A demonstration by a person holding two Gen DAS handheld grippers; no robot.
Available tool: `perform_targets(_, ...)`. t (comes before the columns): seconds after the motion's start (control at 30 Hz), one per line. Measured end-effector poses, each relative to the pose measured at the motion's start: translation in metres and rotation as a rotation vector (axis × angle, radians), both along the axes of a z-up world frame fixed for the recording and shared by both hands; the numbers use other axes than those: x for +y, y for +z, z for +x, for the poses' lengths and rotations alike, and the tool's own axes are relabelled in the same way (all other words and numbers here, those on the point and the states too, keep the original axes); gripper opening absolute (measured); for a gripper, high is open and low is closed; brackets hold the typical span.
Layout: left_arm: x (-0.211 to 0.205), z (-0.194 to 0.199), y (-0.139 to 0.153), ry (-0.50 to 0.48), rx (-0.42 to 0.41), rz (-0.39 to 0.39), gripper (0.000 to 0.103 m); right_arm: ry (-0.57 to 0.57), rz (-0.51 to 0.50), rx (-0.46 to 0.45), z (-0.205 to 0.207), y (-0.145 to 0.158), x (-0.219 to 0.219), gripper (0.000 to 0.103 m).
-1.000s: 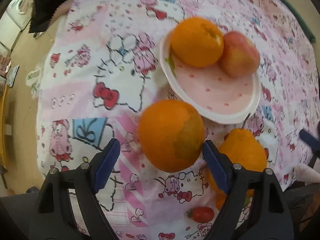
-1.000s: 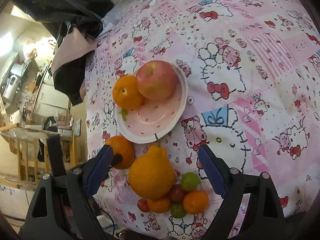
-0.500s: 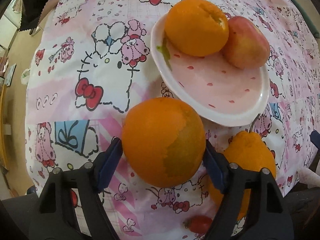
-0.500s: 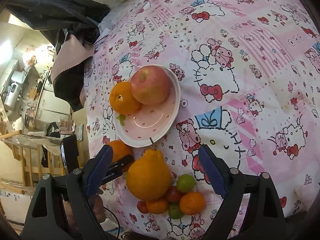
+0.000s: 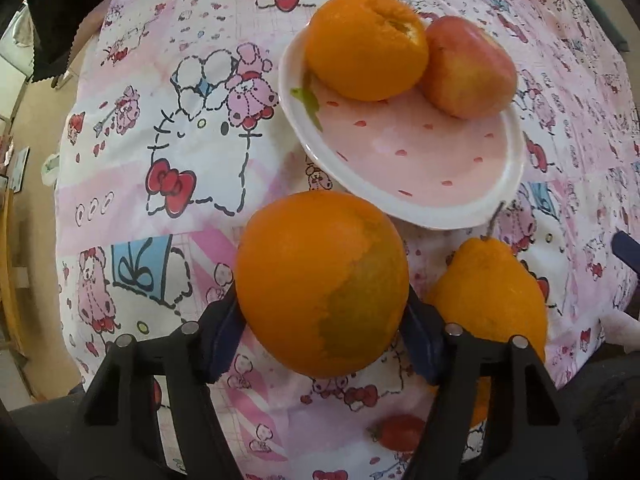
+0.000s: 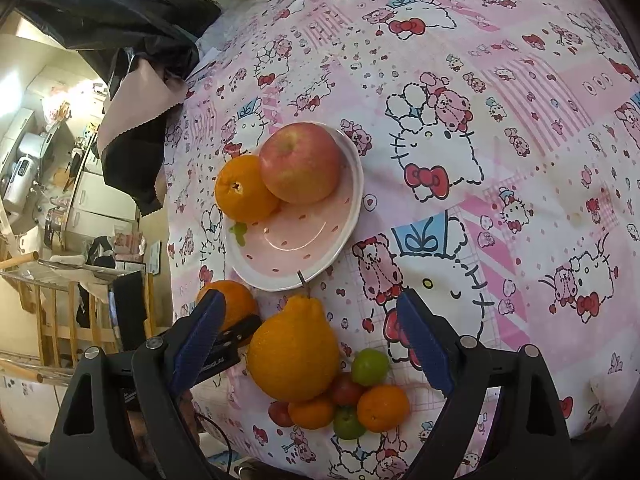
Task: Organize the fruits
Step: 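Lift the orange with the left tool while the right tool grasps the pear-shaped orange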
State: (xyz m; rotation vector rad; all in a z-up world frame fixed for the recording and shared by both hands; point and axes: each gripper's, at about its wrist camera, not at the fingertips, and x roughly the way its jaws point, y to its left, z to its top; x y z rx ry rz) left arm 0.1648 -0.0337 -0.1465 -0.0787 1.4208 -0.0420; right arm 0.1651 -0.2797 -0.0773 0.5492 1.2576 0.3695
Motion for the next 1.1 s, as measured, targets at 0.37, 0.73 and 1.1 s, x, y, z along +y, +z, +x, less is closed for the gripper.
perform_targets(0.37,0.022,-0.014,0.052,0.022,-0.135,-0.009,0.066,0.013,0.021,0.030,0.001,-0.006,0.006,0.090)
perform_targets(0.73,0.027,-0.017,0.070,0.023,-0.184,-0.015,0.066,0.047,0.065,0.114,-0.002,-0.029,0.021,0.090)
perform_targets(1.1,0.031,-0.013,0.073,0.061,-0.172,-0.049,0.066,0.200,-0.021,0.179,-0.007,-0.057,0.080,0.087)
